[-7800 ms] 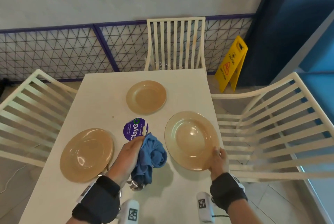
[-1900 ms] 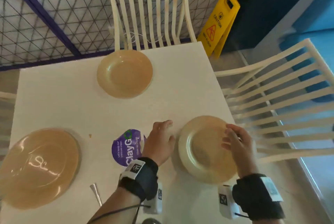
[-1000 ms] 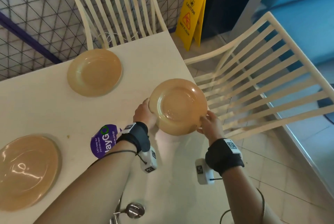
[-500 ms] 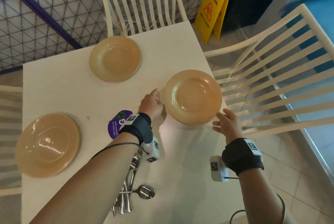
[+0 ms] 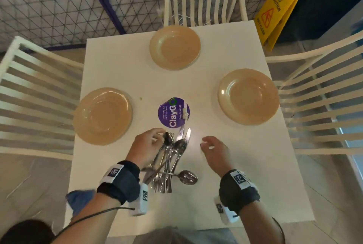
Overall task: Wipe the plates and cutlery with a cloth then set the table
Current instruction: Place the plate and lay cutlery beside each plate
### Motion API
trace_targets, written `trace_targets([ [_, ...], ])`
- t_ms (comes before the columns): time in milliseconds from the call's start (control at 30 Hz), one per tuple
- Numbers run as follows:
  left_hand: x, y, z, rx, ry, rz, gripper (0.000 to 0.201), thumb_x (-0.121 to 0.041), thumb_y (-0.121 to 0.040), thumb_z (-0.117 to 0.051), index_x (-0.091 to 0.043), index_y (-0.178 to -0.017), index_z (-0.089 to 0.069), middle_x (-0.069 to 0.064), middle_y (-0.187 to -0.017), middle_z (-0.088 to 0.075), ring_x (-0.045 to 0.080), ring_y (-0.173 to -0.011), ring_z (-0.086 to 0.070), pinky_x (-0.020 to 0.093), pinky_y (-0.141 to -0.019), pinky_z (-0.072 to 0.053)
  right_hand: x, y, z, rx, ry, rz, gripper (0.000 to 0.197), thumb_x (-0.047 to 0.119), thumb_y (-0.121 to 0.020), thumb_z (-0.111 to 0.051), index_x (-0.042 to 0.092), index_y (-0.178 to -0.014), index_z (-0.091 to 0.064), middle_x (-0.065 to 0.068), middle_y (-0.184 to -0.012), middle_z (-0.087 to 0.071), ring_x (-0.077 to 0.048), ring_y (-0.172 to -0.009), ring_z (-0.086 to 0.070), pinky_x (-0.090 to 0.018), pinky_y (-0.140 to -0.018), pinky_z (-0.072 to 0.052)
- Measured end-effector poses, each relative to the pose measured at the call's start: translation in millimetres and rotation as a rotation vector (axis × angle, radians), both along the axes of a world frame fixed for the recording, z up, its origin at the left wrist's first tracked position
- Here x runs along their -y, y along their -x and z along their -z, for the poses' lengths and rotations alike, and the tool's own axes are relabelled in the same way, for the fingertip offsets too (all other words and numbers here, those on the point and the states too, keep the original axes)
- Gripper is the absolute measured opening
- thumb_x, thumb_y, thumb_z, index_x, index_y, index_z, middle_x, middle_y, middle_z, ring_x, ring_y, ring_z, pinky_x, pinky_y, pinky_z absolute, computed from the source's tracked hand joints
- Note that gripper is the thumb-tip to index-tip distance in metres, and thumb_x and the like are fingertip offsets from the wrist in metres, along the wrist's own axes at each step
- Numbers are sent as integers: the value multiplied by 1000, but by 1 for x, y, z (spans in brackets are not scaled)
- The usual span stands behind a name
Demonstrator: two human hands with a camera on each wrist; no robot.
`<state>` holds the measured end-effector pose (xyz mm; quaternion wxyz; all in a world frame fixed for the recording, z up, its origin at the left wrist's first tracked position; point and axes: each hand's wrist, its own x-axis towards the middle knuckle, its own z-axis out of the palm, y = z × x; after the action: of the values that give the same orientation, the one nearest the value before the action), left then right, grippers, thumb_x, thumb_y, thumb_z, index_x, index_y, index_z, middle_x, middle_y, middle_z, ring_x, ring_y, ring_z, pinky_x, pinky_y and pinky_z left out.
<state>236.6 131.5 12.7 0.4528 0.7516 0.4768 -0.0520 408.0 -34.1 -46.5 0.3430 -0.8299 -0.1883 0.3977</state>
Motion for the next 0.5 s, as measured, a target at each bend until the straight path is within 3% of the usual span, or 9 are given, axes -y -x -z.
trace_targets([
  [100,13,37,5,-22,32,-39,25,-25,-102,-57,-27,-124,-68,-5,-107,-68,10,-95,-67,30,-90,-53,-27,27,5,14,73,-91,27,28,-93,-64,18,-118,-67,-3,-108,-68,-21,-97,-62,-31,-89,-48],
  [233,26,76,9,-22,46,-23,27,-28,-103,-53,-26,-126,-68,-6,-111,-69,13,-95,-68,28,-90,-52,-50,46,9,36,151,-128,25,25,-92,-60,19,-114,-69,-7,-116,-69,-26,-103,-64,-37,-92,-52],
  [367,31,105,12,-36,73,23,28,-27,-104,-49,-27,-126,-67,-7,-111,-72,12,-98,-67,24,-87,-49,-55,52,5,61,178,-61,21,17,-93,-55,21,-95,-75,-8,-101,-75,-27,-88,-68,-34,-83,-56],
  [500,31,120,17,-53,88,72,28,-25,-103,-53,-27,-128,-65,-5,-117,-70,13,-99,-64,24,-89,-47,-49,57,-3,88,155,-33,21,12,-91,-57,20,-89,-77,-9,-92,-76,-33,-83,-72,-46,-81,-61],
])
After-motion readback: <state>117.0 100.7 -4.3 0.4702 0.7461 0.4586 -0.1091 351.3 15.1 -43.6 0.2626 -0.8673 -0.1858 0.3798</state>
